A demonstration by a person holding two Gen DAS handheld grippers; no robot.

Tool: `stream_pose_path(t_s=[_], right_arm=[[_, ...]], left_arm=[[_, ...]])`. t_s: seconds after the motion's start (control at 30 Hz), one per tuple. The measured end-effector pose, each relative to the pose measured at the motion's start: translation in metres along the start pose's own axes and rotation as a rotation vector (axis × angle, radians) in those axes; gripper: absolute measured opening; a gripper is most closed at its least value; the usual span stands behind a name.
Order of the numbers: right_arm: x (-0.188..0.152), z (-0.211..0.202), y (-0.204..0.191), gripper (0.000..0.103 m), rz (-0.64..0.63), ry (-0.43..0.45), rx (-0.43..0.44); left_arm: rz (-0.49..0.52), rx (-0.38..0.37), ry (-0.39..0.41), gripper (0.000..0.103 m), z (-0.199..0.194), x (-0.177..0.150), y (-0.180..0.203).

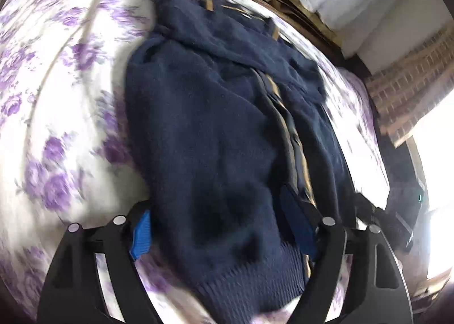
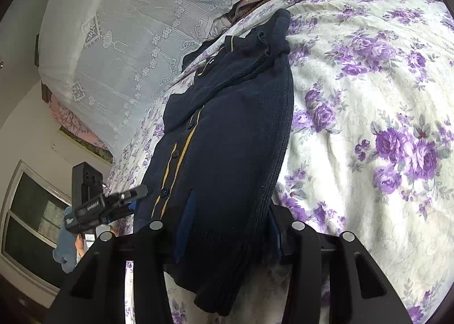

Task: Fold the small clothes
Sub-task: 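Move both tools to the ribbed hem and grasp it, then lift the ribbed hem with both tools and fold it toward the collar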

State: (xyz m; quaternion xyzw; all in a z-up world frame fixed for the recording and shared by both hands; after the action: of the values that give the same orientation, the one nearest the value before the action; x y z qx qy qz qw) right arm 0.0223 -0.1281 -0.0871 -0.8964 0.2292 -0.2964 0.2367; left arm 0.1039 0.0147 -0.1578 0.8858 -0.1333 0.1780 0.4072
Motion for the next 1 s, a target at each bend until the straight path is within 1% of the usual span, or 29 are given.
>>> stream_pose_path(t_s=[0.07, 0.1, 0.17, 0.2, 0.23, 0.27, 0.3, 0.33, 0.37, 0.43, 0.47, 0.53, 0.57, 0.6, 0.63, 0.67, 0.7, 0.83, 0.97, 1.0], right_arm=[[0.001, -0.001, 0.000, 0.046, 0.004, 0.000, 0.005], [0.001, -0.001, 0.001, 0.046, 0.005, -0.001, 0.006], [0.001, -0.002, 0.003, 0.046, 0.004, -0.002, 0.008], [0.000, -0.002, 0.004, 0.046, 0.004, -0.002, 0.010], [0.000, -0.002, 0.004, 0.046, 0.005, -0.004, 0.011], [0.000, -0.002, 0.004, 0.046, 0.006, -0.004, 0.012], [0.000, -0.002, 0.003, 0.046, 0.005, -0.003, 0.012], [0.000, -0.002, 0.003, 0.045, 0.002, -0.003, 0.010], [0.000, -0.002, 0.002, 0.045, -0.001, -0.002, 0.007], [-0.001, -0.001, 0.000, 0.045, -0.013, -0.003, 0.006], [-0.001, -0.001, -0.002, 0.045, -0.019, -0.004, 0.007], [-0.002, -0.001, -0.004, 0.042, -0.027, -0.005, 0.008], [-0.002, -0.001, -0.004, 0.036, -0.029, -0.004, 0.009], [-0.001, -0.001, -0.004, 0.028, -0.026, -0.002, 0.009], [0.000, -0.001, -0.002, 0.023, -0.013, 0.004, 0.012], [0.001, -0.002, -0.001, 0.013, -0.004, 0.007, 0.015], [0.002, -0.002, 0.000, 0.011, 0.006, 0.010, 0.019], [0.002, 0.001, -0.001, 0.012, -0.003, 0.001, 0.016], [-0.001, 0.006, 0.000, 0.013, -0.005, -0.024, 0.006], [-0.002, 0.006, 0.000, 0.013, -0.006, -0.022, 0.005]], left_arm=[[0.047, 0.001, -0.009, 0.074, 0.000, -0.009, 0.013], [0.083, 0.021, -0.015, 0.071, 0.001, -0.015, 0.020], [0.111, 0.051, -0.006, 0.066, 0.002, -0.015, 0.022], [0.091, 0.061, 0.007, 0.060, 0.001, -0.009, 0.014], [0.042, 0.062, 0.021, 0.053, 0.000, -0.004, 0.002], [-0.008, 0.043, 0.030, 0.050, -0.001, 0.000, -0.007], [-0.087, -0.027, 0.042, 0.047, -0.005, 0.004, -0.017], [-0.123, -0.069, 0.047, 0.044, -0.009, 0.005, -0.020], [-0.147, -0.091, 0.051, 0.043, -0.012, 0.004, -0.023], [-0.127, -0.076, 0.041, 0.041, -0.010, 0.002, -0.019], [-0.093, -0.047, 0.039, 0.041, -0.008, 0.001, -0.015], [-0.048, -0.010, 0.030, 0.040, -0.006, -0.002, -0.008], [-0.032, -0.002, 0.029, 0.039, -0.005, -0.002, -0.005], [-0.023, -0.013, 0.029, 0.038, -0.005, -0.003, -0.001], [-0.024, -0.025, 0.031, 0.037, -0.007, -0.002, 0.000], [-0.030, -0.037, 0.036, 0.036, -0.008, -0.002, 0.000], [-0.043, -0.043, 0.041, 0.034, -0.010, -0.001, -0.003], [-0.087, -0.049, 0.026, 0.034, -0.003, -0.001, -0.013], [-0.061, -0.039, 0.027, 0.033, -0.005, -0.004, -0.009], [-0.047, -0.025, 0.036, 0.024, -0.007, -0.004, -0.007]])
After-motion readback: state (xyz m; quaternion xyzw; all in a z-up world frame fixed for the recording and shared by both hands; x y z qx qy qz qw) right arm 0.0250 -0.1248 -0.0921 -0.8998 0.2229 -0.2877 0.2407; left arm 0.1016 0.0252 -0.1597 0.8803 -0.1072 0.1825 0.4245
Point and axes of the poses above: each gripper's, at about its wrist camera, not at the fingertips, and z roughly the way its jaws point, y to its right, x to its top, the point moved 8 cm from there along z, roughly the way its jaws point, and after that the axes turned 14 degrees about -x, right-handed, at the moved point
